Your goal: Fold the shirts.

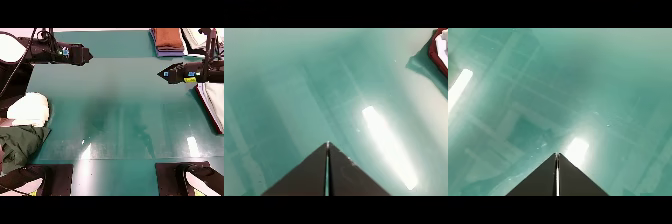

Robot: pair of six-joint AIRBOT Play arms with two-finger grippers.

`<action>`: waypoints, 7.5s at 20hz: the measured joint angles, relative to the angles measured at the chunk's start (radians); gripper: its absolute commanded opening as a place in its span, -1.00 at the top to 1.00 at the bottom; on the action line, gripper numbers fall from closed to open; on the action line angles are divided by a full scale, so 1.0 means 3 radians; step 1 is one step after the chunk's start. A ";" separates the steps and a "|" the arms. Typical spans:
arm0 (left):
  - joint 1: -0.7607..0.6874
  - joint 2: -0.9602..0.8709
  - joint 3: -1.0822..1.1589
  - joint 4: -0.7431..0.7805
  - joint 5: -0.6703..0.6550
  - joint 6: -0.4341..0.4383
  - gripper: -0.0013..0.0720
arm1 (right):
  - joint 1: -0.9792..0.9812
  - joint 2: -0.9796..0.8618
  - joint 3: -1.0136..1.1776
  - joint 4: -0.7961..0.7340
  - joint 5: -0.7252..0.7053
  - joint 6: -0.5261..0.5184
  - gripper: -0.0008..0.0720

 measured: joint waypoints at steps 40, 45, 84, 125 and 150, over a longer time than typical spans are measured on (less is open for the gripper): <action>0.1952 0.0397 -0.2533 0.1860 0.0205 -0.0594 -0.63 | 0.0009 0.0010 0.0000 0.0024 0.0088 0.0000 0.93; 0.1966 0.0294 -0.2276 0.1829 0.0089 -0.0612 0.90 | 0.0009 0.0024 0.0000 0.0025 0.0010 0.0000 0.93; 0.0294 -0.1230 -0.0407 0.0163 -0.0688 -0.0050 -0.78 | 0.0006 0.0109 0.1433 -0.0004 -0.0009 0.0000 0.93; 0.0384 0.0206 0.0669 0.0029 -0.0582 0.0416 0.90 | -0.0703 -0.0089 0.0577 -0.0401 0.0477 0.0078 0.94; -0.0160 0.0514 -0.0755 0.0214 -0.0964 0.0271 -0.70 | -0.0406 -0.0154 0.0394 -0.0439 0.0928 0.0369 0.94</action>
